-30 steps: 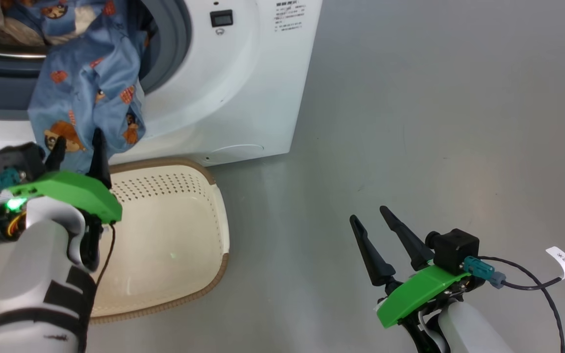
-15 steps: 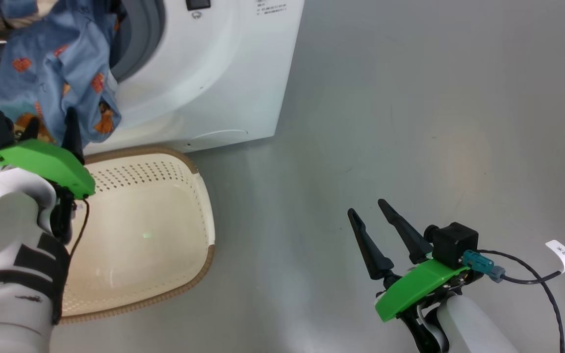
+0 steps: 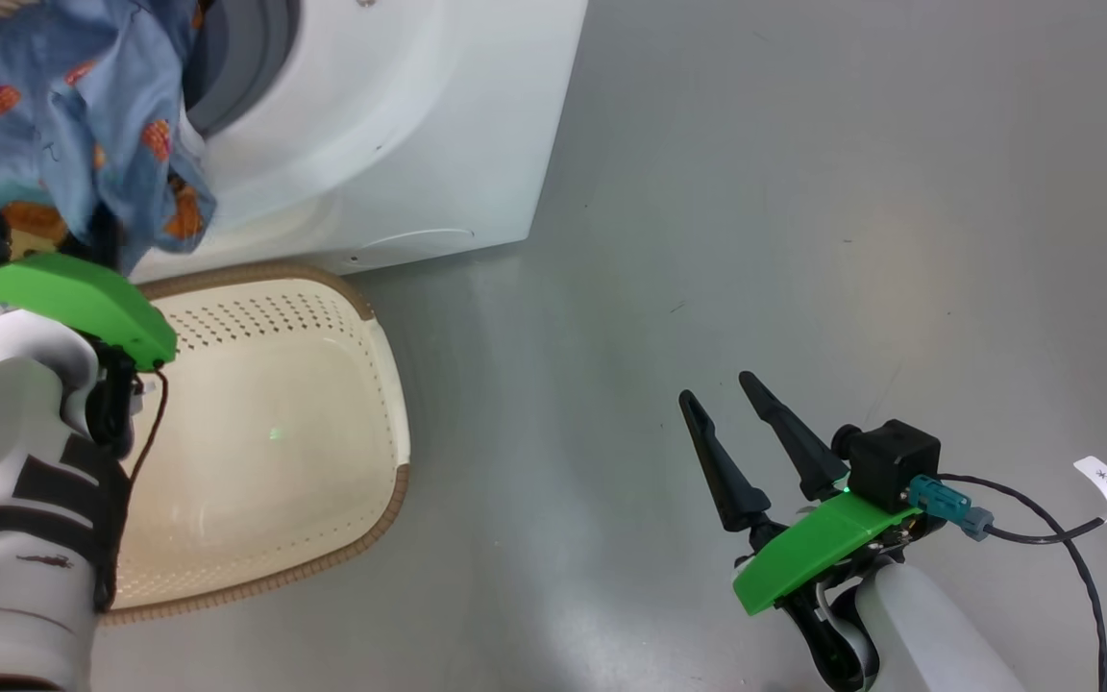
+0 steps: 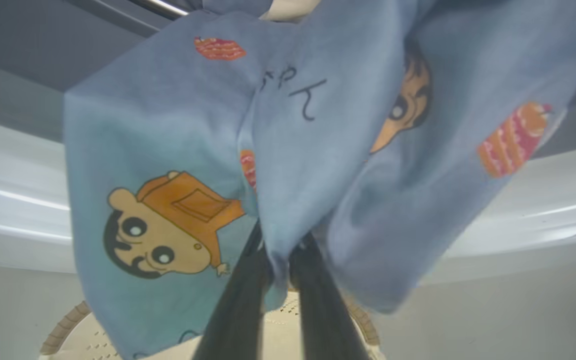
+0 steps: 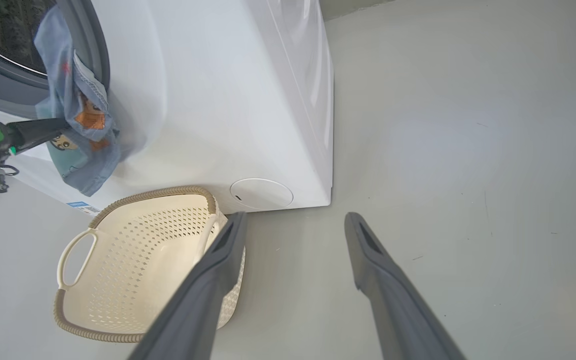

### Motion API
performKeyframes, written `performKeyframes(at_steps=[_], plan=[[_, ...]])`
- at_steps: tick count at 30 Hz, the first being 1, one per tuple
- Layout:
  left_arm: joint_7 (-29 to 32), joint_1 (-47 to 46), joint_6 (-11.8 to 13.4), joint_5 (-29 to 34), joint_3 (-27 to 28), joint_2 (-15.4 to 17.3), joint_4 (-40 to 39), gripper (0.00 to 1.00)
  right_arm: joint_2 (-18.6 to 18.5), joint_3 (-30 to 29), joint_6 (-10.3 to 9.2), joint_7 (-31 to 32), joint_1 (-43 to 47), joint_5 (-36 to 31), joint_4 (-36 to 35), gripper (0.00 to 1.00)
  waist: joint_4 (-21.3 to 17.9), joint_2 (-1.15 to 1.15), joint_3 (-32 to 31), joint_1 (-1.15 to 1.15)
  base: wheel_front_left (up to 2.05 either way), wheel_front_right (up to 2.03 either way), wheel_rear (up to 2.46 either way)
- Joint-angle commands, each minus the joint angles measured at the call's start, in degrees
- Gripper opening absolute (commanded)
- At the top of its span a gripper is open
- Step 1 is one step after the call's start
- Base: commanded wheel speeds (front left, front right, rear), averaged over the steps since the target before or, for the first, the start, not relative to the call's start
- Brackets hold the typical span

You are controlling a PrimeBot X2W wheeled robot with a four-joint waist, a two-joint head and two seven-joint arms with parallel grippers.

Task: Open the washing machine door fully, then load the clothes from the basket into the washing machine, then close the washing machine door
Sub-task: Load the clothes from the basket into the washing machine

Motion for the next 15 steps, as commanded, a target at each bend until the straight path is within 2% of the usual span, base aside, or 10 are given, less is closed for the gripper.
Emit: performKeyframes(at_steps=[1, 6, 10, 15], plan=[[-0.46, -1.1, -0.18, -0.25, 0.57, 2.54, -0.77, 0.0, 0.5, 1.33, 0.09, -0.68, 0.3, 0.69, -1.22, 1.0, -0.01, 0.0, 0.14, 0.0, 0.0, 0.0, 0.0], [-0.81, -0.96, -0.44, 0.59, -0.5, 3.08, -3.42, 0.0, 0.5, 0.98, 0.09, -0.68, 0.2, 0.84, -1.23, 1.0, 0.19, 0.0, 0.36, 0.0, 0.0, 0.0, 0.0], [-0.85, -0.37, -0.44, 3.12, -1.47, 4.24, -9.49, 0.0, 0.5, 0.78, 0.09, -0.68, 0.07, 0.85, -1.36, 1.0, 0.64, 0.0, 0.48, 0.0, 0.0, 0.0, 0.0], [-0.86, 0.06, 1.22, 6.73, -0.99, 5.41, -17.79, 0.0, 0.5, 0.93, 0.09, -0.68, -0.14, 0.92, -1.4, 1.0, 1.09, 0.0, 0.27, 0.0, 0.0, 0.0, 0.0]])
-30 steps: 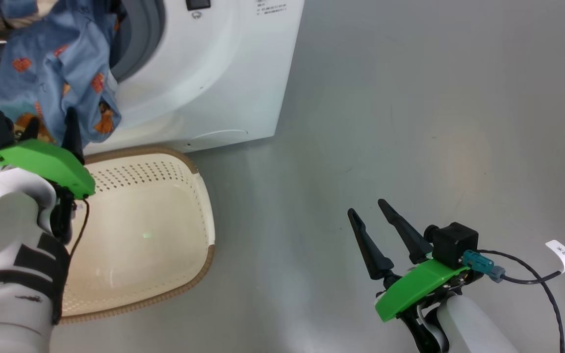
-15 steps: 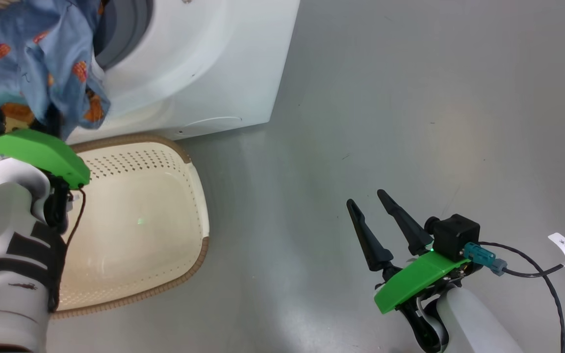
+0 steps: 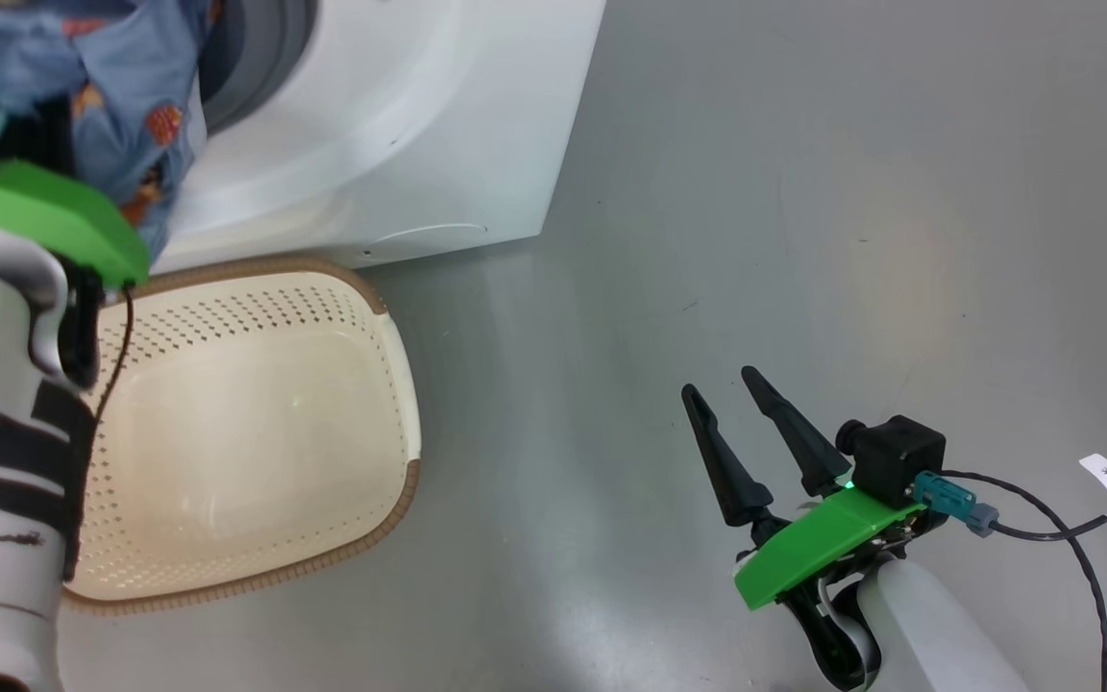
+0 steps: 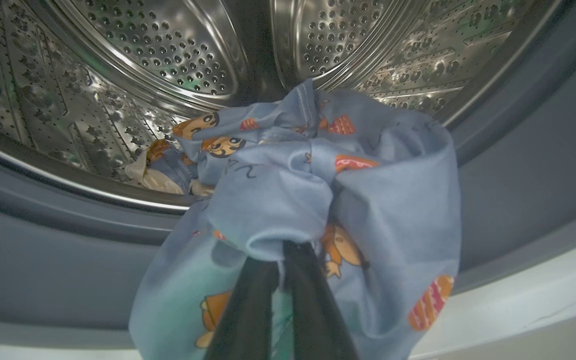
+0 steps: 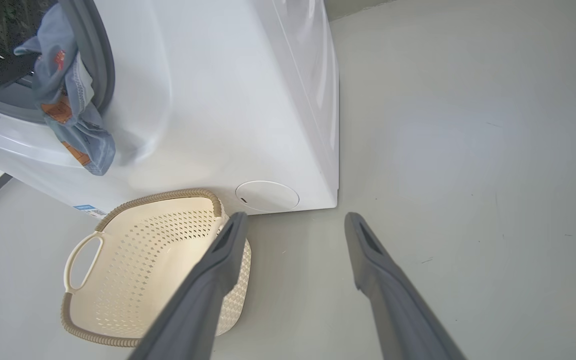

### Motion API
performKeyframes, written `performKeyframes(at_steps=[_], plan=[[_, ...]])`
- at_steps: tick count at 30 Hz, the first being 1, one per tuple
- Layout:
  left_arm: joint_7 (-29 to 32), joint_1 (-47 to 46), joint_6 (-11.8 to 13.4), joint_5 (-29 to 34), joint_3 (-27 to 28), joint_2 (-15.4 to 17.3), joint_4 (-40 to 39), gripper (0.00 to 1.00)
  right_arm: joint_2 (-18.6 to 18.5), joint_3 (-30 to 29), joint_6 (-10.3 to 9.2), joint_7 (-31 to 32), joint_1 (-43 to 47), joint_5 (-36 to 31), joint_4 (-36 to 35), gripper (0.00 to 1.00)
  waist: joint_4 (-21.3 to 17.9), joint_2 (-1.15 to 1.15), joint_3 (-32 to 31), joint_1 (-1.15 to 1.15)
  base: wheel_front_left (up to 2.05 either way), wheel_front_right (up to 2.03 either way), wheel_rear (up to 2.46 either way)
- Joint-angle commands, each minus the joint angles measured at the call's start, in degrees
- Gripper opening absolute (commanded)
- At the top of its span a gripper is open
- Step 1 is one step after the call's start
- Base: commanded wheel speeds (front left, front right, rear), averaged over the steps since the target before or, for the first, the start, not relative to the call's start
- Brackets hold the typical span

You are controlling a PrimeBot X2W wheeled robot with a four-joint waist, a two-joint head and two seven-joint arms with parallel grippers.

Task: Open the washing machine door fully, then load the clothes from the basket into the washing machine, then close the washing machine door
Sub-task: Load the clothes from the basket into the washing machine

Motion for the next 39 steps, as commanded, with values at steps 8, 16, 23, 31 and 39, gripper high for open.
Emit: performKeyframes(at_steps=[8, 16, 23, 31, 39], plan=[[-0.4, -0.5, 0.15, 2.6, 2.6, 2.28, -6.77, 0.0, 0.5, 1.84, 0.09, -0.68, 0.34, 0.86, -0.76, 1.0, -0.11, 0.0, -0.75, 0.0, 0.0, 0.0, 0.0], [-0.4, -2.48, -0.51, 3.1, 6.15, 2.71, -12.17, 0.0, 0.5, 2.13, 0.09, -0.68, 0.52, 1.12, -0.93, 1.0, -0.74, 0.0, -0.47, 0.0, 0.0, 0.0, 0.0], [-0.4, -5.66, -1.29, 4.02, 7.94, 3.4, -15.43, 0.0, 0.5, 3.26, 0.09, -0.68, 0.41, 1.61, -1.05, 1.0, -1.53, 0.0, 1.28, 0.0, 0.0, 0.0, 0.0], [-0.4, -10.0, -1.56, 3.66, 7.33, 5.19, -14.21, 0.0, 0.5, 3.86, 0.09, -0.68, -0.02, 2.53, -1.51, 1.0, -2.71, 0.0, 4.74, 0.0, 0.0, 0.0, 0.0], [-0.4, -15.49, -1.6, 2.88, 6.12, 7.58, -13.87, 0.0, 0.5, 4.31, 0.09, -0.68, -0.03, 3.74, -2.24, 1.0, -3.91, 0.0, 8.81, 0.0, 0.0, 0.0, 0.0]])
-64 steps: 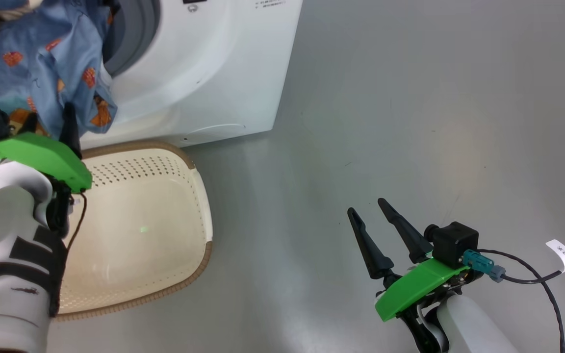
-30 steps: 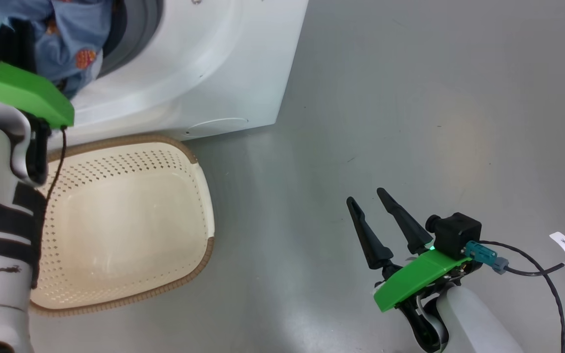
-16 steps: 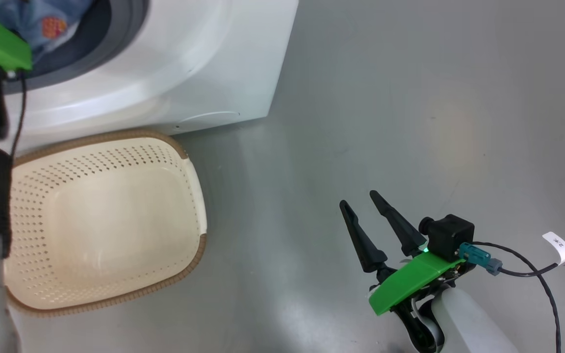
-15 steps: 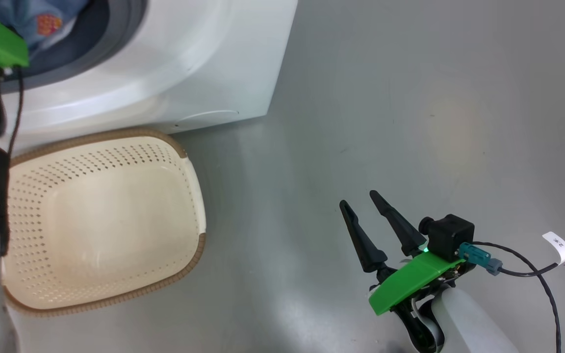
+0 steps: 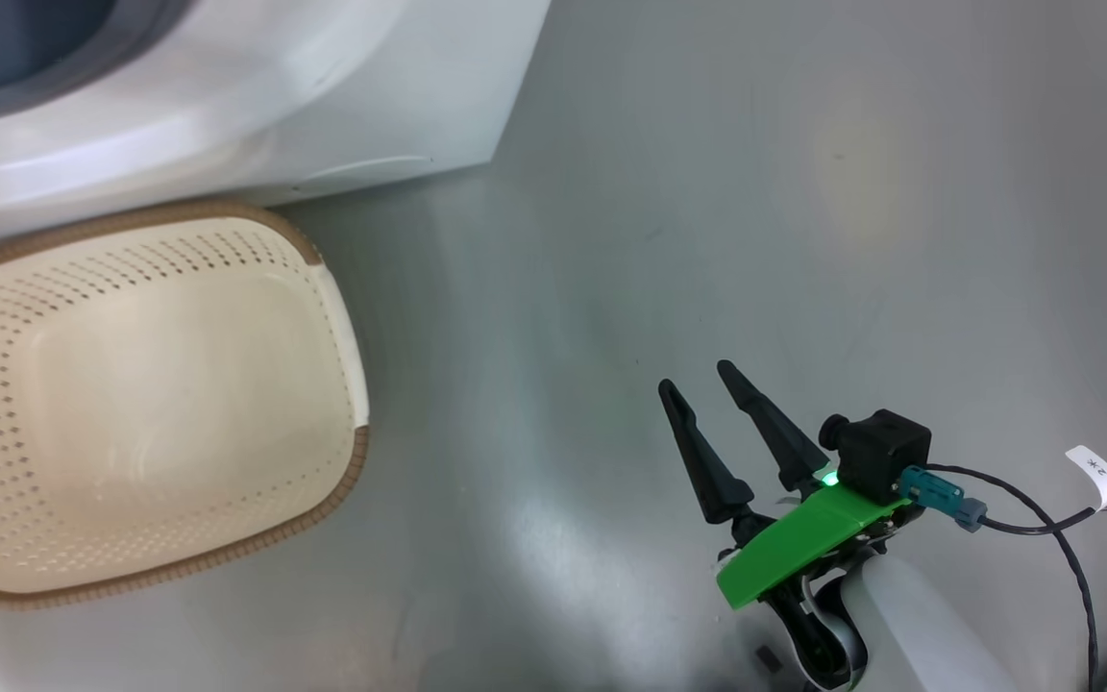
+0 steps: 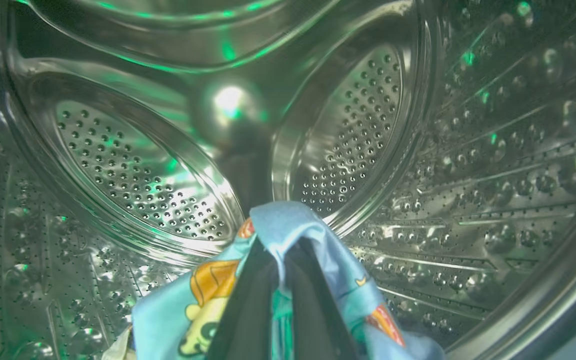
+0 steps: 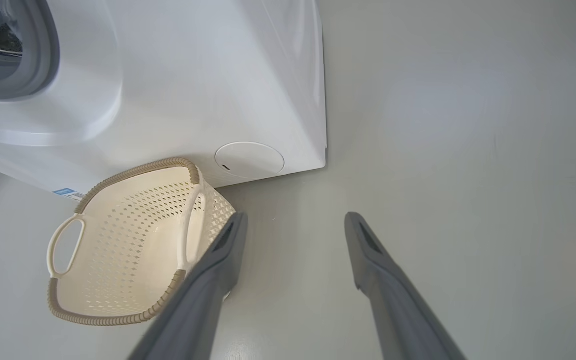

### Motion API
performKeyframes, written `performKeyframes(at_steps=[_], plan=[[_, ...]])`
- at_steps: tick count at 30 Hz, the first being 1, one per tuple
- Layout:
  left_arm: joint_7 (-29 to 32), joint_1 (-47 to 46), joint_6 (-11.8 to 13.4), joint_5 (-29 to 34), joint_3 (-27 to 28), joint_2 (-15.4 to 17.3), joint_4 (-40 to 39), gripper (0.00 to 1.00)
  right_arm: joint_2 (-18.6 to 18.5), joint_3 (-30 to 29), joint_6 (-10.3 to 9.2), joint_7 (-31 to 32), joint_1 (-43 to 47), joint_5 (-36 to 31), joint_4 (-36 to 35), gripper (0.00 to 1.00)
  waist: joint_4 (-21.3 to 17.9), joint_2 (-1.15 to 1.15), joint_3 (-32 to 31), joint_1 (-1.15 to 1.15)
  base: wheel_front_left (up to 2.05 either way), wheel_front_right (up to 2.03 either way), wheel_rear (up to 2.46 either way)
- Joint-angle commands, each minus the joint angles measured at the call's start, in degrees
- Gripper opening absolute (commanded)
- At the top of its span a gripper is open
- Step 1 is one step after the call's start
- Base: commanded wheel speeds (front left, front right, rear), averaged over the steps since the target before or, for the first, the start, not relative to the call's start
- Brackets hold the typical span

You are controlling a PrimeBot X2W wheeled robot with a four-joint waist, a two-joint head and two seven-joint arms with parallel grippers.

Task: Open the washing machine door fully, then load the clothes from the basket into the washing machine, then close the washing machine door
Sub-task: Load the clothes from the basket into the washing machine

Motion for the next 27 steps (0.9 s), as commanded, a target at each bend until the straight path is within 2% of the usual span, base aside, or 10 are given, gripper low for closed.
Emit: performKeyframes(at_steps=[1, 15, 23, 27], plan=[[-0.3, -1.48, -0.12, -0.01, -0.13, 3.31, -0.95, 0.0, 0.49, 1.77, 0.09, -0.68, 0.64, 1.04, -1.32, 1.0, -0.94, 0.0, 1.79, 0.0, 0.0, 0.0, 0.0], [-0.11, -7.88, -0.13, -3.64, -5.85, 6.8, 3.89, 0.0, 0.49, 2.91, 0.09, -0.68, 1.0, 2.03, -2.33, 1.0, -1.56, 0.0, 6.76, 0.0, 0.0, 0.0, 0.0], [2.27, -11.76, -0.13, -8.76, -10.81, 9.28, 6.74, 0.0, 0.49, 3.61, 0.09, -0.68, 0.94, 2.26, -2.73, 1.0, -1.7, 0.0, 9.02, 0.0, 0.0, 0.0, 0.0], [0.09, -14.29, -0.13, -7.04, -11.53, 10.98, 4.44, 0.0, 0.49, 4.01, 0.09, -0.68, 0.98, 2.23, -2.93, 1.0, -1.97, 0.0, 9.81, 0.0, 0.0, 0.0, 0.0]])
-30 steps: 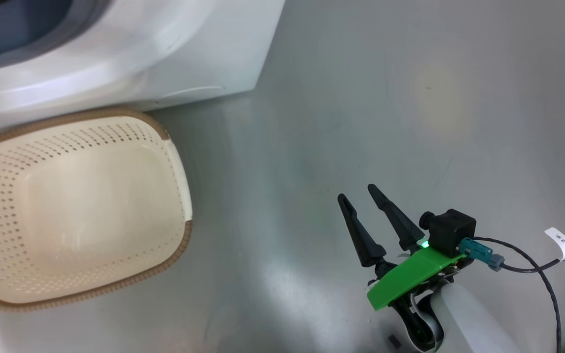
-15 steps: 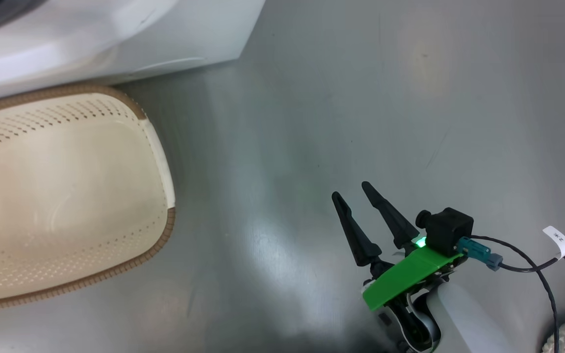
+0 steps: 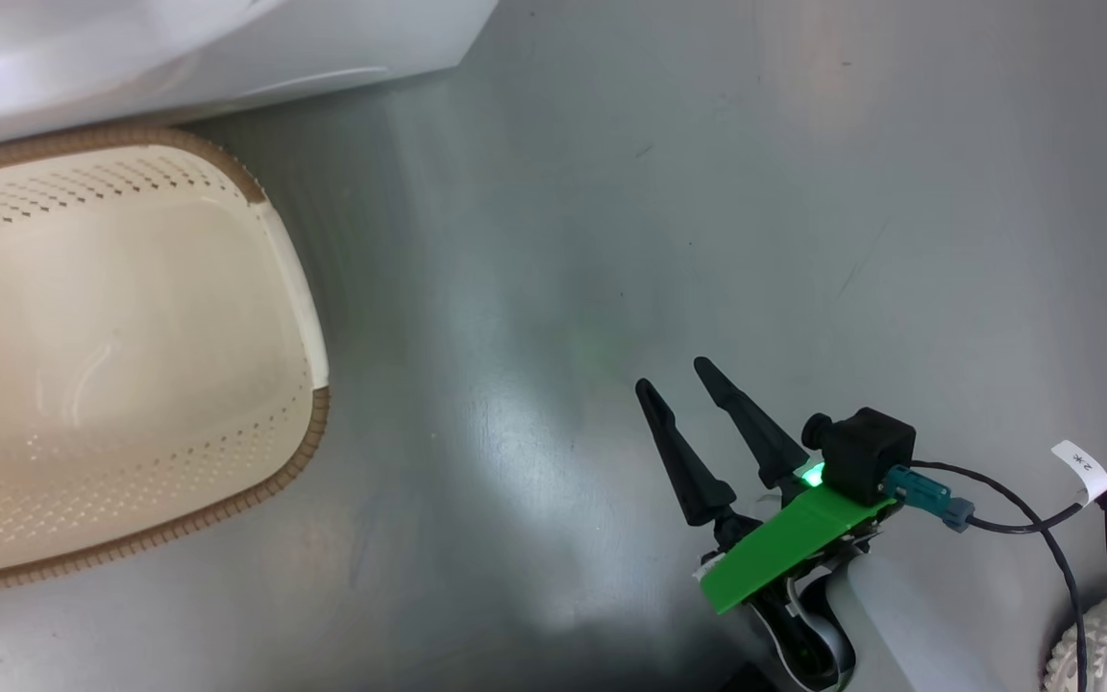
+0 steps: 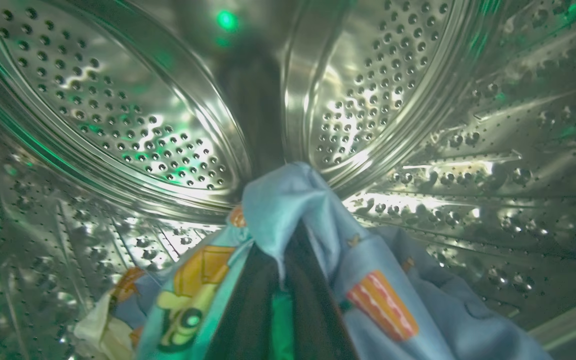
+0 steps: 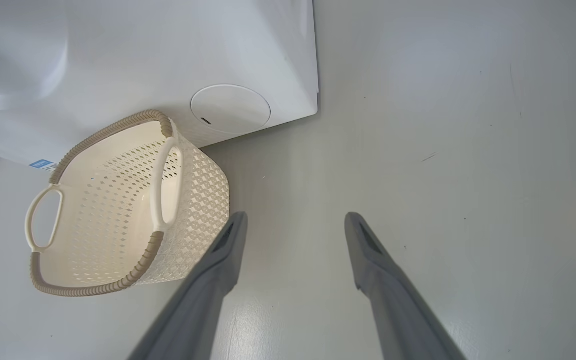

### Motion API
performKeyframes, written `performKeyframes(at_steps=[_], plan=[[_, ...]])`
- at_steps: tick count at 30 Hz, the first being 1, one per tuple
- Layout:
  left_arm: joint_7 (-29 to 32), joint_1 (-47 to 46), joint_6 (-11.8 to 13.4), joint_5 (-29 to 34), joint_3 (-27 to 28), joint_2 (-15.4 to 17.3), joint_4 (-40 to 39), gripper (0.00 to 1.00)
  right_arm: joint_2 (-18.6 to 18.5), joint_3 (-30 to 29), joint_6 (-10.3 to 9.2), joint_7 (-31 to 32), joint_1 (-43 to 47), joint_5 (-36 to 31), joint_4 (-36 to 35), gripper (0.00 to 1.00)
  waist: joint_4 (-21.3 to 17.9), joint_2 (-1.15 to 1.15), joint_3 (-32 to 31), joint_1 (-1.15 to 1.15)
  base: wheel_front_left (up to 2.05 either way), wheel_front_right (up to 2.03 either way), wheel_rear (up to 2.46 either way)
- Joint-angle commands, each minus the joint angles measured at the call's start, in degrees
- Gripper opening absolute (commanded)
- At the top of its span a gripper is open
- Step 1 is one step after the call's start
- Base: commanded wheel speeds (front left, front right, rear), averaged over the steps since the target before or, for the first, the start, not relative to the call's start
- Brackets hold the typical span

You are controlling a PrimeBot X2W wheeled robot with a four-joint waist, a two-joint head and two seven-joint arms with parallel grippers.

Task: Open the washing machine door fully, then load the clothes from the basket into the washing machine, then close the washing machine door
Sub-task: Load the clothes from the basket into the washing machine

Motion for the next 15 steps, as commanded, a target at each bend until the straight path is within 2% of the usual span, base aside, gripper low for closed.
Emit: performKeyframes(at_steps=[1, 3, 8, 11, 15], plan=[[-0.75, -2.5, -0.07, 1.89, 0.77, 3.58, -4.41, 0.0, 0.42, 1.4, 0.09, -0.68, 1.06, 0.39, -1.06, 1.0, -0.25, 0.0, 0.61, 0.0, 0.0, 0.0, 0.0], [-0.83, -2.56, 0.03, 4.15, 2.31, 3.9, -10.77, 0.0, 0.42, 1.56, 0.09, -0.68, 0.99, 0.35, -1.21, 1.0, -0.43, 0.0, 1.15, 0.0, 0.0, 0.0, 0.0], [-0.86, 0.53, -0.03, 6.19, 4.96, 2.63, -18.17, 0.0, 0.42, 1.76, 0.09, -0.68, 0.87, 0.26, -1.14, 1.0, -0.61, 0.0, 1.71, 0.0, 0.0, 0.0, 0.0], [-0.87, 2.25, -0.06, 6.24, 4.59, 2.15, -18.67, 0.0, 0.42, 2.0, 0.09, -0.68, 0.92, 0.33, -1.02, 1.0, -0.75, 0.0, 1.67, 0.0, 0.0, 0.0, 0.0], [-0.88, 2.67, -0.07, 4.56, 2.95, 2.39, -15.61, 0.0, 0.42, 2.33, 0.09, -0.68, 1.02, 0.46, -0.76, 1.0, -0.92, 0.0, 1.41, 0.0, 0.0, 0.0, 0.0]])
